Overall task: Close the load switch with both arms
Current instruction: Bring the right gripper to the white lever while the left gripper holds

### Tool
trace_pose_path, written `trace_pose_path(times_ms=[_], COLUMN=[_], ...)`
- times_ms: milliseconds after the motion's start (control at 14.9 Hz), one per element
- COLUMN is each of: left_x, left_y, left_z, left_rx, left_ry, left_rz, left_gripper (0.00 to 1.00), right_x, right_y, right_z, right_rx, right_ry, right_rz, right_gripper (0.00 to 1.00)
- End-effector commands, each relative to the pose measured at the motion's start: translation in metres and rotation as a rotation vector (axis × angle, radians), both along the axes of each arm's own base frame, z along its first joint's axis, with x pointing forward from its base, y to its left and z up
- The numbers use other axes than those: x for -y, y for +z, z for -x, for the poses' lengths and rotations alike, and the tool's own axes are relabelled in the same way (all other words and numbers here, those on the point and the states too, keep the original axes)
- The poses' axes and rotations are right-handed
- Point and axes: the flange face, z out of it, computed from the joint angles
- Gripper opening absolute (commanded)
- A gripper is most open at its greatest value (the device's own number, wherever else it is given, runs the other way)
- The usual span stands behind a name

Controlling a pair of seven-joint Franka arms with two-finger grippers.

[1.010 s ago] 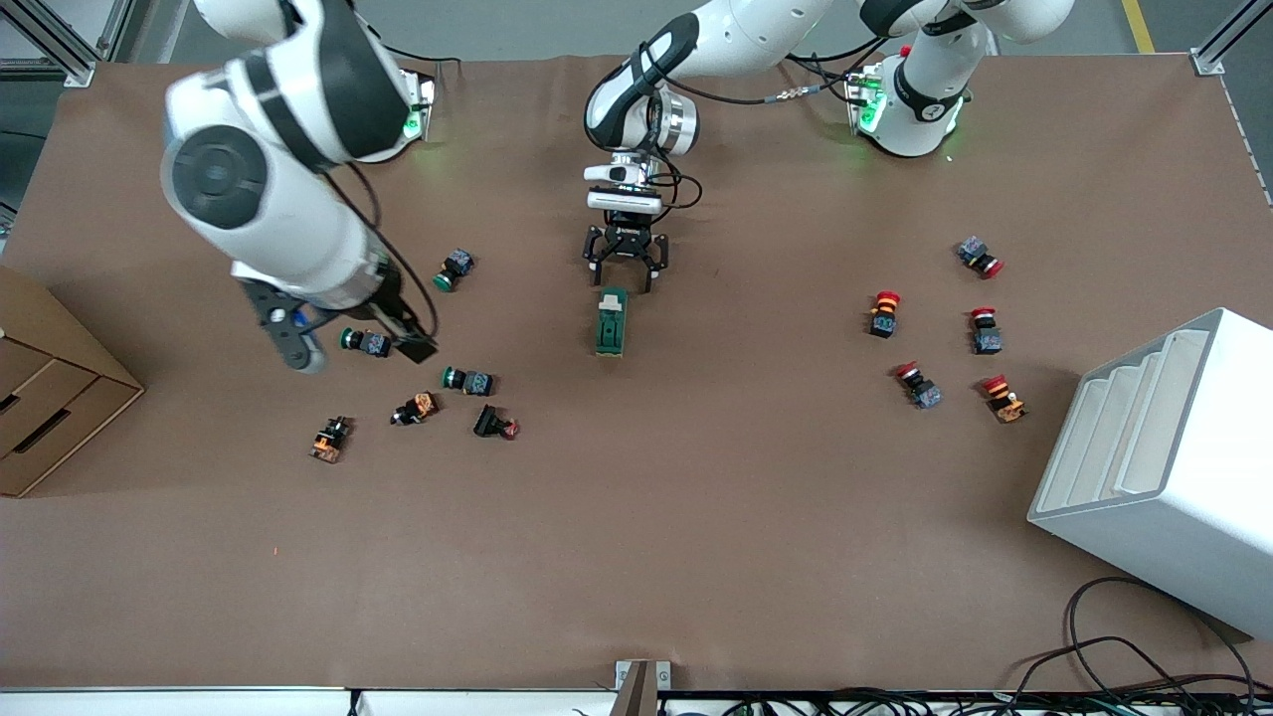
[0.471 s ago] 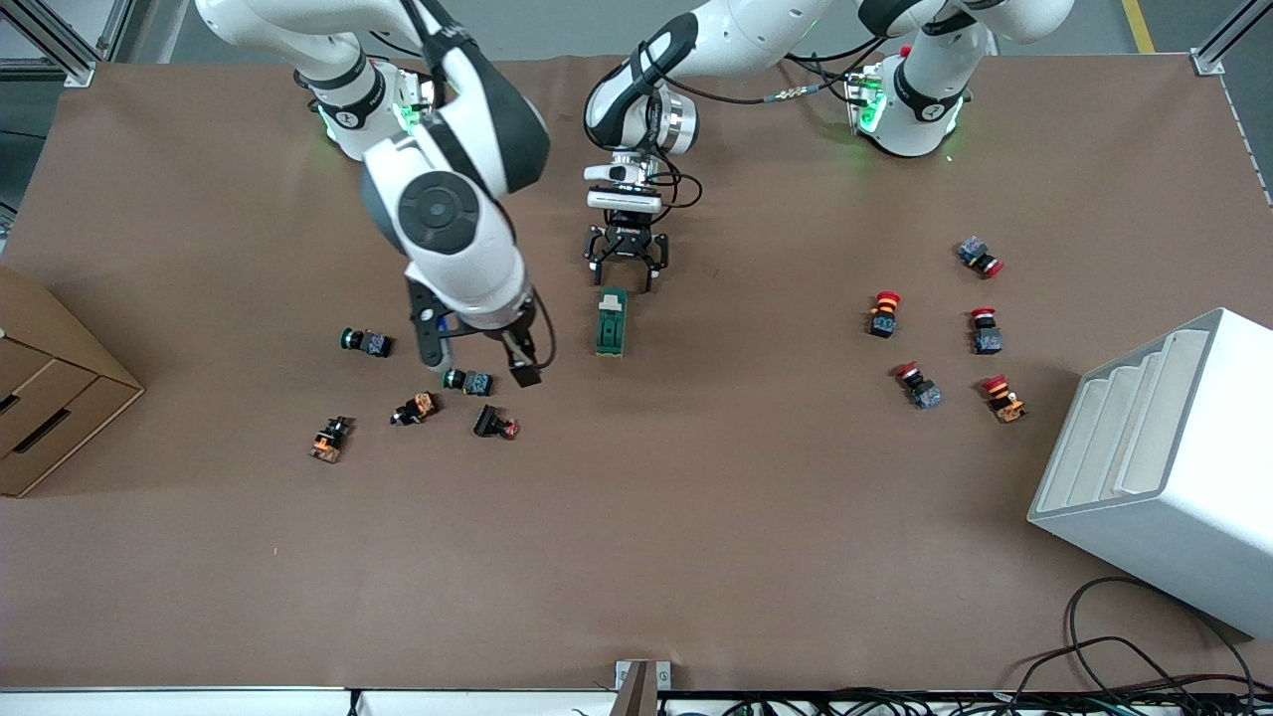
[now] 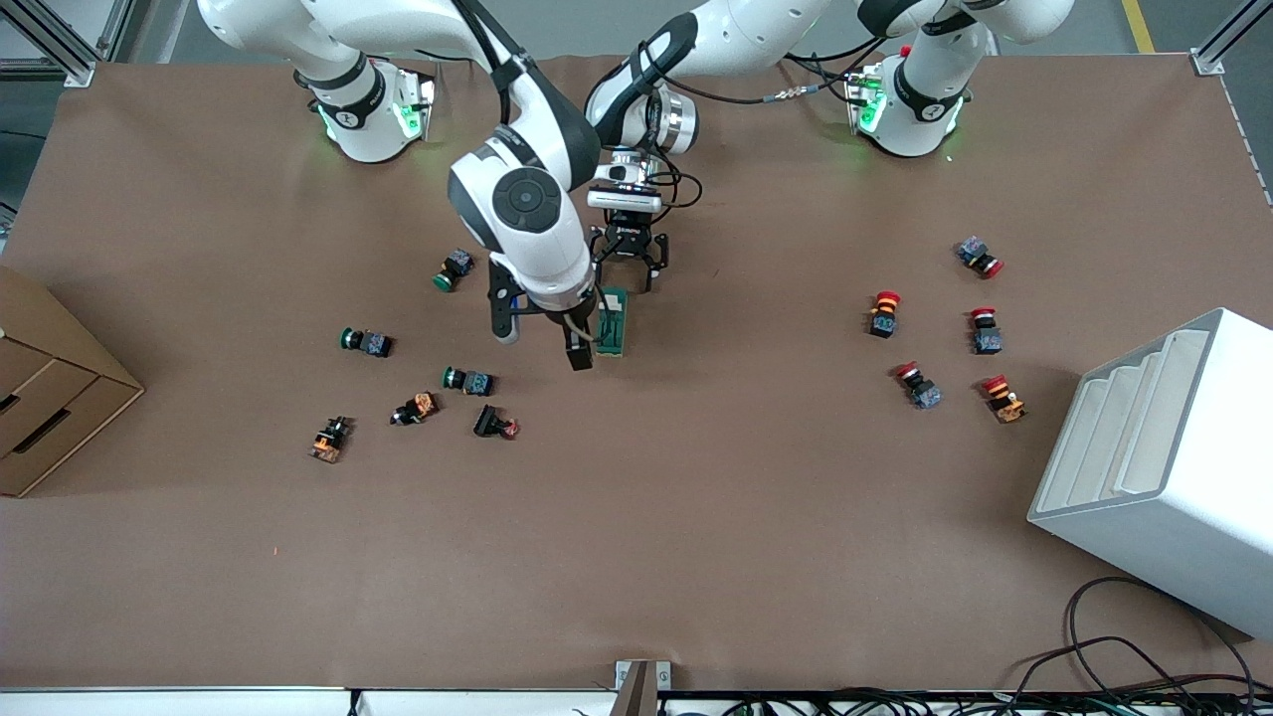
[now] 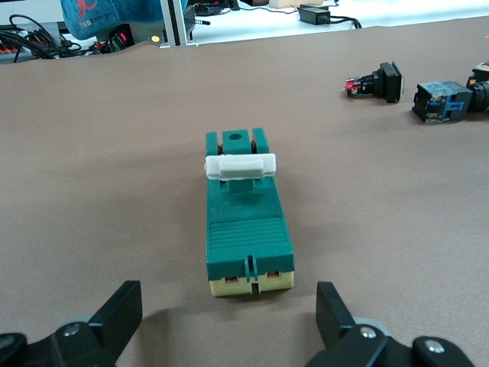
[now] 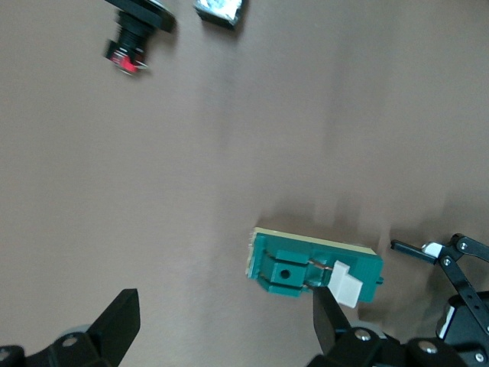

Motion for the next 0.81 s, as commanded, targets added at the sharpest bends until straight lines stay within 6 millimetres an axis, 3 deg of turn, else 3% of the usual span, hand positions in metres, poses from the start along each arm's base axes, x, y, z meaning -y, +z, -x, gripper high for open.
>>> trace_pose_path(times_ms=[0,202,404,740], left_x=[0.001,0.001,0.001,0.001], left_y=[-0.006,-0.008,-0.012,-0.013], left_z=[-0.001,-0.003,-0.005,-0.002], left_rx=[0.016,0.014,0.011,0.006], left_ry=[0.001,0.006,0.009,0.017], left_rz=[0.008,0.007,0.004,0.021], left_gripper=[1.0,1.0,1.0,1.0], right_x=[-0.015,-0.036,-0.043,-0.04], right_y=[-0.033,-0.053,-0.063,-0.077], right_z=[0.028,0.051,0.062,0.06], right_rx=[-0.012,-0.024,-0.027,0.009], right_ry=[-0.033,-0.017,-0.012,-0.011], right_rz=[0.011,0.029,0.037,0.018], right_gripper=[1.0,1.0,1.0,1.0])
